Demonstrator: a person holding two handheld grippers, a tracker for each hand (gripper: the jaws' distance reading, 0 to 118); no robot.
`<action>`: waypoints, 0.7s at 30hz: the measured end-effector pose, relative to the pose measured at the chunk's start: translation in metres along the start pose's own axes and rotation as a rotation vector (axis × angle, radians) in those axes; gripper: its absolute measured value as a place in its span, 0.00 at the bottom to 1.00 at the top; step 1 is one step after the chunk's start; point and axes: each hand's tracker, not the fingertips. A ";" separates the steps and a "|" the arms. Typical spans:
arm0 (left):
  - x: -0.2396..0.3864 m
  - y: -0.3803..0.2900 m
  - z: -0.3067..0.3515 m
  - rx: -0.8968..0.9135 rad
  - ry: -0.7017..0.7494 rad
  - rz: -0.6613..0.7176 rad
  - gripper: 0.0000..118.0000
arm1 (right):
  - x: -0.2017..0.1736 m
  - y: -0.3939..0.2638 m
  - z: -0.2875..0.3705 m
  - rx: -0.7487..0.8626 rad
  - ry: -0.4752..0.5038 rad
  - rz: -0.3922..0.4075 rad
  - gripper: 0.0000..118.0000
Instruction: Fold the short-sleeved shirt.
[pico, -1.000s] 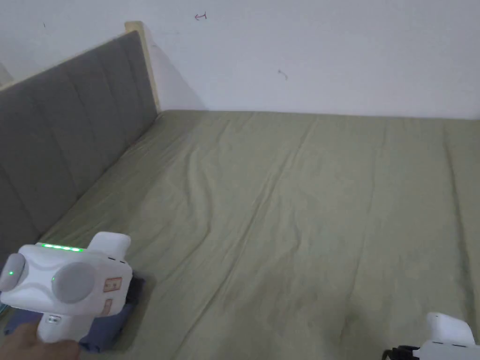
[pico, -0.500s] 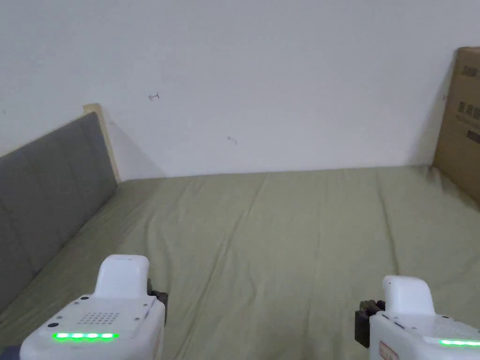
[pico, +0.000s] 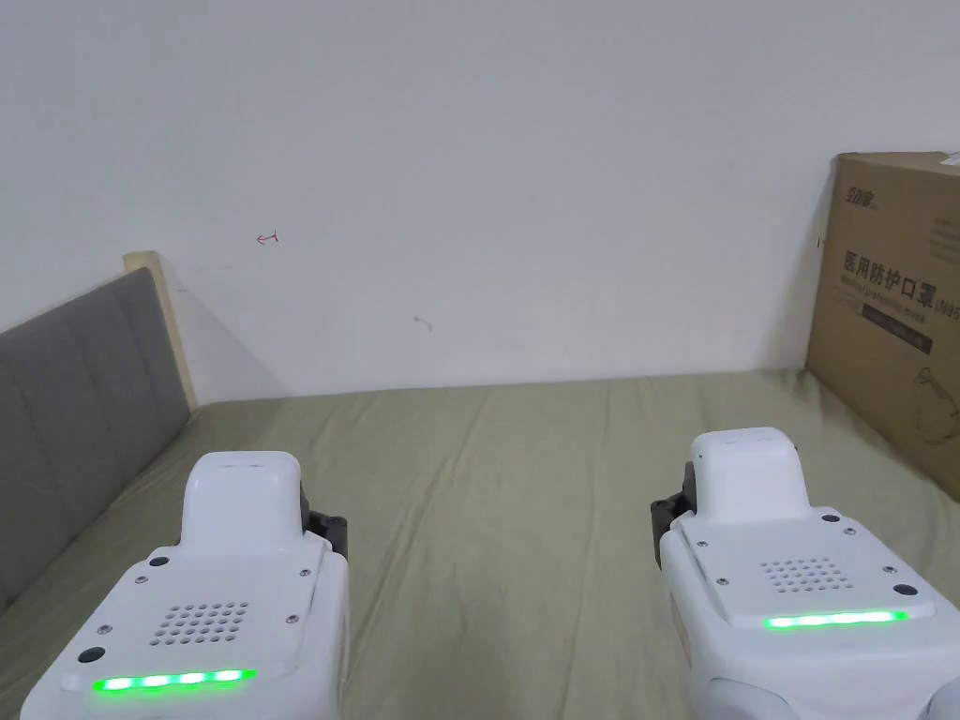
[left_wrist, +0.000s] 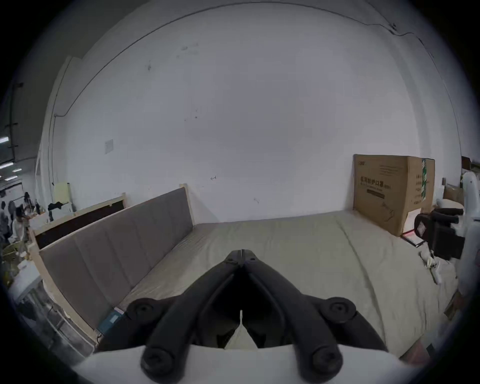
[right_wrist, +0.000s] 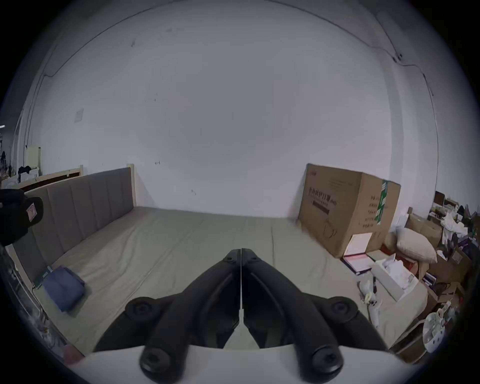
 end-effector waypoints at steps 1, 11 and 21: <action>0.001 0.001 0.001 0.008 -0.003 -0.006 0.00 | 0.000 0.000 0.003 0.018 -0.011 0.004 0.01; 0.001 -0.008 0.001 0.024 -0.056 0.021 0.64 | 0.009 -0.004 0.006 0.065 -0.009 -0.026 0.75; 0.002 -0.002 0.004 0.051 -0.037 -0.004 0.96 | 0.002 0.006 0.022 0.154 -0.016 -0.041 0.96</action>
